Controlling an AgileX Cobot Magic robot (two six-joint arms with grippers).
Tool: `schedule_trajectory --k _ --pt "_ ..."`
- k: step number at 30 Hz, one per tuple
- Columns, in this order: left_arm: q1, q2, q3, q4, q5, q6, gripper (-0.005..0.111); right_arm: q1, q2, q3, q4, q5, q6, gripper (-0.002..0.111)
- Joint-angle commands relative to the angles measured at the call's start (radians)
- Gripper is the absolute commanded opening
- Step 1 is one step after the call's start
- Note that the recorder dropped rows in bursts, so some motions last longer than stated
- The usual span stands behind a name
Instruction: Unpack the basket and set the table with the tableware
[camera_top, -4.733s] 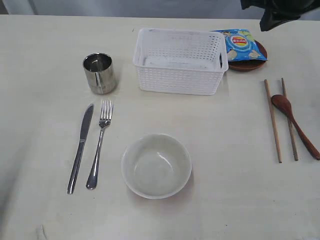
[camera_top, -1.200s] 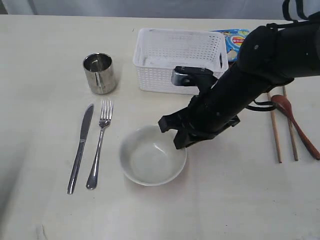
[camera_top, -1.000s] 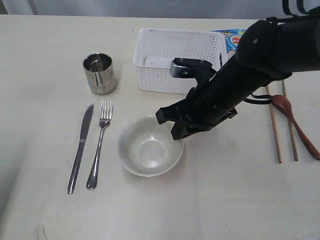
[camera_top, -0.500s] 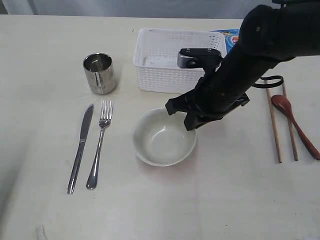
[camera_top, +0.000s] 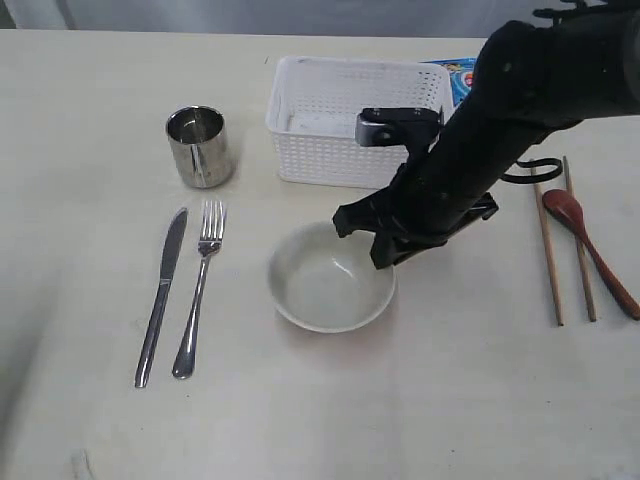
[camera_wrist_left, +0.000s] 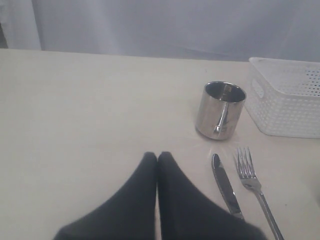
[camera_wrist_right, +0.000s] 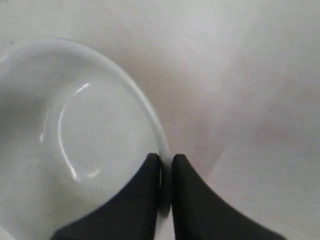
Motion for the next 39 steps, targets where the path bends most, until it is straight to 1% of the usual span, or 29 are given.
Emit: schedule_trajectory --k 1,4,7,9,14,17,20,22,23,24,25,27,30,34,39 --pt "-0.005 -0.004 0.004 0.001 -0.002 0.003 0.000 -0.006 0.029 0.000 -0.012 -0.005 -0.003 0.023" --pt "-0.005 -0.004 0.004 0.001 -0.002 0.003 0.000 -0.006 0.021 -0.003 -0.012 -0.010 -0.003 0.035" --pt "-0.005 -0.004 0.004 0.001 -0.002 0.003 0.000 -0.006 0.001 -0.029 -0.013 0.018 -0.003 0.041" --pt "-0.005 -0.004 0.004 0.001 -0.002 0.003 0.000 -0.006 -0.021 -0.051 -0.023 0.046 -0.003 0.043" --pt "-0.005 -0.004 0.004 0.001 -0.002 0.003 0.000 -0.023 -0.110 -0.111 -0.110 0.105 0.031 0.043" --pt "-0.005 -0.004 0.004 0.001 -0.002 0.003 0.000 -0.079 -0.170 -0.125 -0.173 0.115 0.074 0.043" --pt "-0.005 -0.004 0.004 0.001 -0.002 0.003 0.000 -0.167 -0.222 -0.125 -0.265 0.118 0.130 0.043" --pt "-0.005 -0.004 0.004 0.001 -0.002 0.003 0.000 -0.245 -0.238 -0.125 -0.317 0.131 0.180 0.043" --pt "-0.005 -0.004 0.004 0.001 -0.002 0.003 0.000 -0.326 -0.240 -0.115 -0.332 0.144 0.209 0.043" --pt "-0.005 -0.004 0.004 0.001 -0.002 0.003 0.000 -0.358 -0.235 -0.103 -0.332 0.137 0.209 0.043" --pt "-0.005 -0.004 0.004 0.001 -0.002 0.003 0.000 -0.426 -0.224 -0.074 -0.332 0.111 0.209 0.043" --pt "-0.005 -0.004 0.004 0.001 -0.002 0.003 0.000 -0.491 -0.203 -0.024 -0.332 0.063 0.209 0.043" --pt "-0.005 -0.004 0.004 0.001 -0.002 0.003 0.000 -0.528 -0.168 0.016 -0.337 0.017 0.209 0.042" --pt "-0.005 -0.004 0.004 0.001 -0.002 0.003 0.000 -0.528 -0.076 0.016 -0.429 0.007 0.209 0.042" --pt "-0.005 -0.004 0.004 0.001 -0.002 0.003 0.000 -0.528 0.039 0.016 -0.454 -0.034 0.209 0.042"
